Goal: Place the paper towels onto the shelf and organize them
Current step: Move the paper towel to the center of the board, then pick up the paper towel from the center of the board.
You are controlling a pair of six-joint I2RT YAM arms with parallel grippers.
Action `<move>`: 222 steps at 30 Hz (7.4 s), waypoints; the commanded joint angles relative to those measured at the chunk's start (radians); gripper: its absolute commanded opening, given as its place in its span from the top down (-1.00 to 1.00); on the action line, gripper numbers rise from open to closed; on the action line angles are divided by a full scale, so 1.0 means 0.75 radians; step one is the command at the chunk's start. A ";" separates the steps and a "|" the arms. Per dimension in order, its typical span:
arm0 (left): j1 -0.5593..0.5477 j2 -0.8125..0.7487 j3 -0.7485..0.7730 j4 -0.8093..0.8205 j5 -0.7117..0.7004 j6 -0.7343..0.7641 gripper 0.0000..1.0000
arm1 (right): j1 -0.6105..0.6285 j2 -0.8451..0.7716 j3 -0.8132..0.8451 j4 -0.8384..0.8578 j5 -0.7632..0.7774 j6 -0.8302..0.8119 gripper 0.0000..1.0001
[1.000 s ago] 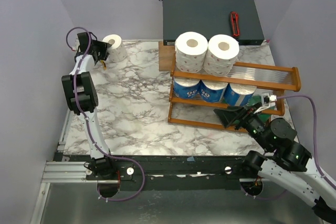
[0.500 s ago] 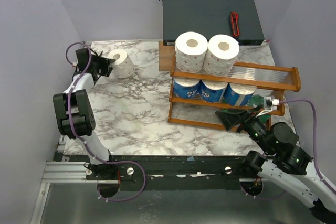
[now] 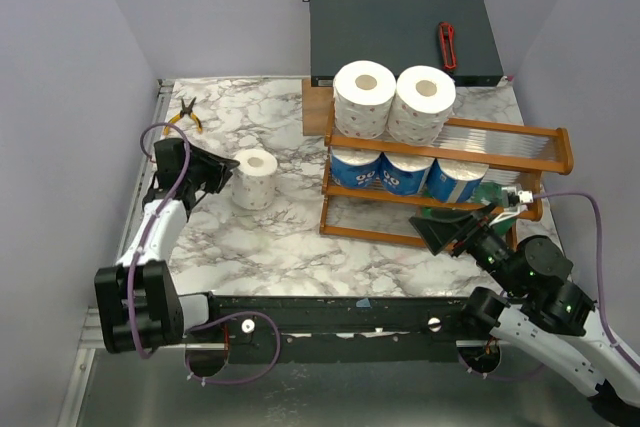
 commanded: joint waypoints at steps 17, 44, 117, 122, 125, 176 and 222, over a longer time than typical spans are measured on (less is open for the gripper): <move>-0.103 -0.549 -0.048 -0.433 -0.264 0.418 -0.59 | 0.003 0.023 -0.016 0.016 -0.059 0.033 -0.99; -0.372 -0.105 0.282 -0.684 -0.649 0.428 -0.65 | 0.004 0.034 -0.025 0.003 -0.036 0.009 -0.99; -1.112 -0.756 -0.141 -0.866 -0.752 0.265 0.71 | 0.004 0.697 0.170 -0.112 -0.273 -0.025 -1.00; -1.144 -0.663 -0.149 -0.825 -0.729 0.271 0.70 | 0.005 0.680 0.147 -0.110 -0.318 -0.017 -1.00; -1.147 -0.657 -0.173 -0.787 -0.706 0.268 0.53 | 0.004 0.633 0.117 -0.069 -0.360 0.003 -1.00; -1.125 -0.764 -0.225 -0.713 -0.743 0.292 -0.97 | 0.517 1.416 0.516 -0.174 0.083 -0.007 -0.99; -1.122 -1.284 -0.333 -0.979 -1.006 0.065 -0.97 | 0.376 1.937 0.873 -0.035 0.048 0.117 -0.67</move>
